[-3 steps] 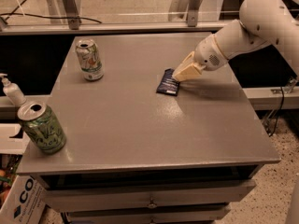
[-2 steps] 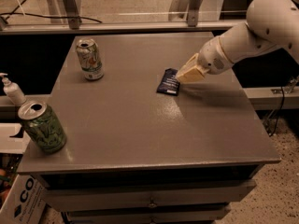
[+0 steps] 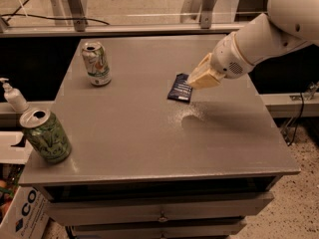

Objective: Move rxbar blueberry near 7up can

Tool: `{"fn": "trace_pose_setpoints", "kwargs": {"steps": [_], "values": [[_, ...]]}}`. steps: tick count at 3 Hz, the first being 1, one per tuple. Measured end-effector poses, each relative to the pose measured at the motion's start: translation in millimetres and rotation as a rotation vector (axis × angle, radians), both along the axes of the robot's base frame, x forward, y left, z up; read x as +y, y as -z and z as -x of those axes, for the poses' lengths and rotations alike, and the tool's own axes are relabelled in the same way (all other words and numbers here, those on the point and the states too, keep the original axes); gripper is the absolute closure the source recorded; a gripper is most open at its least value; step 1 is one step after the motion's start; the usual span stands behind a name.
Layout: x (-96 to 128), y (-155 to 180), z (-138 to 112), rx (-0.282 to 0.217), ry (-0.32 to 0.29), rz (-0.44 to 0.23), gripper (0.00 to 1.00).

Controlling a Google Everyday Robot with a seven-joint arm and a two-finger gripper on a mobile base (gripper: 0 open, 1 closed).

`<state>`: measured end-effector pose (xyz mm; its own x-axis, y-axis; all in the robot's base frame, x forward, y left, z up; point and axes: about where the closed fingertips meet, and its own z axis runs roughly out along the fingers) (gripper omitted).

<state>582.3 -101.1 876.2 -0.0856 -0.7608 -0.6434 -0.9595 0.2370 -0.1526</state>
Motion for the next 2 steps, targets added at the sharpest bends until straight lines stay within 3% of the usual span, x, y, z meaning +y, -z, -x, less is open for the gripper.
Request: {"fn": "trace_pose_setpoints", "kwargs": {"steps": [2], "values": [[1.3, -4.0, 2.3, -0.011, -0.004, 0.014, 0.13]]}}
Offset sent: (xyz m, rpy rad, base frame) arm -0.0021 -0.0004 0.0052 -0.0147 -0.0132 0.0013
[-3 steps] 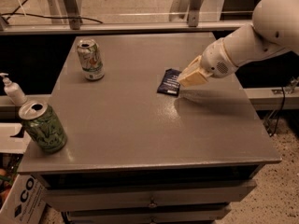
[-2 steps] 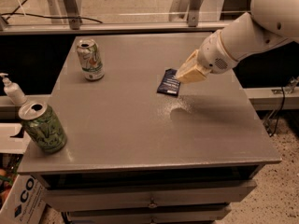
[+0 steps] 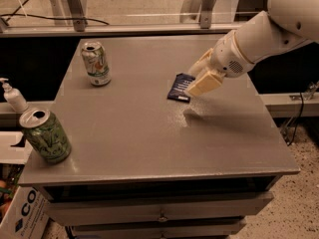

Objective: Move rxbar blueberry near 7up can

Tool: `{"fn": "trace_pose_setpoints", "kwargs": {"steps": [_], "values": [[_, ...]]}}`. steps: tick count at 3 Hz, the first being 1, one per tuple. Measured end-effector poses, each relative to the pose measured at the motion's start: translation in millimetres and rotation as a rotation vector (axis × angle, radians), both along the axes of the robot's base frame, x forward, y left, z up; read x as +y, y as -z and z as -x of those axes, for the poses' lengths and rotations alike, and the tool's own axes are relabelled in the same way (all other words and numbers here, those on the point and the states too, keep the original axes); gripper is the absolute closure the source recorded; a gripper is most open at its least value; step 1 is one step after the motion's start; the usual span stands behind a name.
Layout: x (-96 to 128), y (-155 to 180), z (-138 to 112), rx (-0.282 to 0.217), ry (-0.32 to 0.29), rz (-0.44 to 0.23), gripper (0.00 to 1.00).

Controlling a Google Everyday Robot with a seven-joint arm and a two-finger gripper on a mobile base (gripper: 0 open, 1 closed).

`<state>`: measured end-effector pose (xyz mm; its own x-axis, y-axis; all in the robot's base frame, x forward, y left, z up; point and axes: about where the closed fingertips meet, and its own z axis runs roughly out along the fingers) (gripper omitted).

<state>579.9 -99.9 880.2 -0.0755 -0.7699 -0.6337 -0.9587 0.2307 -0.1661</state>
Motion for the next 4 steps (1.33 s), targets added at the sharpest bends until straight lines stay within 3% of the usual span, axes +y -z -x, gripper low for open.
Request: {"fn": "trace_pose_setpoints", "kwargs": {"steps": [1, 3, 4], "values": [[0.1, 0.8, -18.4, -0.005, 0.026, -0.063, 0.0], [15.4, -2.9, -55.9, -0.033, 0.052, -0.121, 0.0], [28.8, 2.8, -62.4, -0.044, 0.053, -0.103, 0.0]]}}
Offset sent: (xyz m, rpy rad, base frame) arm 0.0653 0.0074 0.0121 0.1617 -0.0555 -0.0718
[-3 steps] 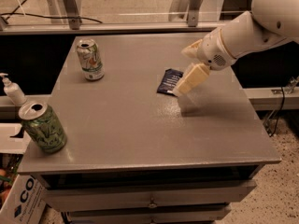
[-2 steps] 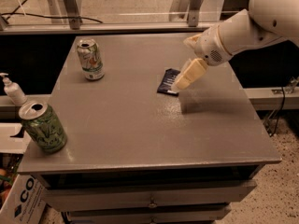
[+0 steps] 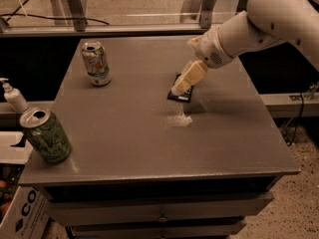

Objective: Move rxbar blueberry near 7up can

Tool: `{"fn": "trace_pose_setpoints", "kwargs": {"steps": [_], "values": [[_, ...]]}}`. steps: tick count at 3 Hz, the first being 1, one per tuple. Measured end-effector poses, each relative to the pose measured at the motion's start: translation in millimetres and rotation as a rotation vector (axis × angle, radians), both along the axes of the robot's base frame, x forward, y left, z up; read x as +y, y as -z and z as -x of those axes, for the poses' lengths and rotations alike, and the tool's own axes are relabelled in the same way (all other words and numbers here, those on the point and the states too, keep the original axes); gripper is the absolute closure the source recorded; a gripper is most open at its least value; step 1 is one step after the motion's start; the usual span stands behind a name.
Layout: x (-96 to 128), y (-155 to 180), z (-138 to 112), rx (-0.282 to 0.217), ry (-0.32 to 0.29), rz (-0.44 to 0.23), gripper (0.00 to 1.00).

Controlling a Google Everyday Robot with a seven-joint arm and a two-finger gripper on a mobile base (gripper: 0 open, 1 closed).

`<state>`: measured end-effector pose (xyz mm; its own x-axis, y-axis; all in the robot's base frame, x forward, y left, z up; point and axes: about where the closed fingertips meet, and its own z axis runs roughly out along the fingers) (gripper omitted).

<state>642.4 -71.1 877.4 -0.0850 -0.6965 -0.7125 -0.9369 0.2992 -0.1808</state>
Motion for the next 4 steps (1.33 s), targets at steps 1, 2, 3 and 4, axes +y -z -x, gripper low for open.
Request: {"fn": "trace_pose_setpoints", "kwargs": {"steps": [1, 2, 3, 4], "values": [[12.1, 18.4, -5.3, 0.006, 0.004, 0.047, 0.0], [16.7, 39.4, -9.1, 0.026, 0.01, 0.095, 0.0], [17.1, 58.9, -10.7, 0.048, 0.011, 0.142, 0.18], [14.2, 65.5, -10.1, 0.058, 0.013, 0.156, 0.4]]}}
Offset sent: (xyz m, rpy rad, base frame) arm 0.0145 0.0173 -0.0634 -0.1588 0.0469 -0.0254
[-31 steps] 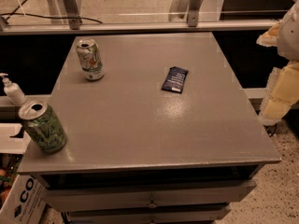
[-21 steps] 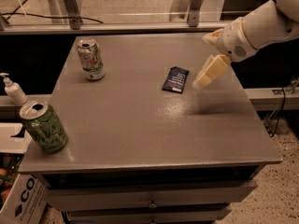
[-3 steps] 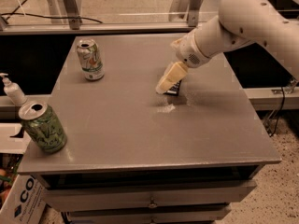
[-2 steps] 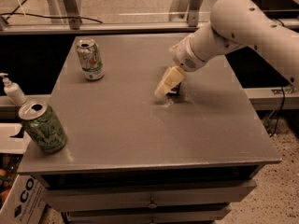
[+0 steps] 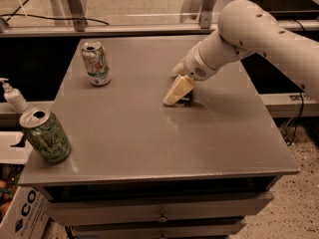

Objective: Move rxbar blueberry near 7up can

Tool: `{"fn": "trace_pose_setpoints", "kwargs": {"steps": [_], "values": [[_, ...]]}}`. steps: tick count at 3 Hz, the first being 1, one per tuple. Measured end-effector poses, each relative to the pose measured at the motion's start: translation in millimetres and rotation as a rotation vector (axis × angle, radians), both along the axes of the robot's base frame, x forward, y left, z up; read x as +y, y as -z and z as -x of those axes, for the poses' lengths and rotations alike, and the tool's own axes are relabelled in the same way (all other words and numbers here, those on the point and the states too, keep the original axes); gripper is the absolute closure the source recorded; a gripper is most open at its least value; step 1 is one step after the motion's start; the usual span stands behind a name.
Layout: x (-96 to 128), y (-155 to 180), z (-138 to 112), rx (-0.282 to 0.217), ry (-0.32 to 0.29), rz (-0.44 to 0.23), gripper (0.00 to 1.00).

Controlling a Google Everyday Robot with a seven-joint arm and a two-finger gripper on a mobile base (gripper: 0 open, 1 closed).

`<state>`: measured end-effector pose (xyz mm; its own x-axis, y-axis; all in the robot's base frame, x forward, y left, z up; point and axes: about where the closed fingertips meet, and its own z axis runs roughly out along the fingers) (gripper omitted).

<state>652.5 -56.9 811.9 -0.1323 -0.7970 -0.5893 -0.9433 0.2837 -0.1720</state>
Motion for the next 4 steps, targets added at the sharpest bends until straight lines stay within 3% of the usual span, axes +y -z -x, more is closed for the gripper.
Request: {"fn": "trace_pose_setpoints", "kwargs": {"steps": [2, 3, 4], "values": [[-0.1, -10.6, 0.0, 0.0, 0.0, 0.0, 0.87], [-8.3, -1.9, 5.2, 0.004, 0.011, -0.009, 1.0], [-15.9, -7.0, 10.3, -0.011, 0.019, -0.037, 1.0]]}}
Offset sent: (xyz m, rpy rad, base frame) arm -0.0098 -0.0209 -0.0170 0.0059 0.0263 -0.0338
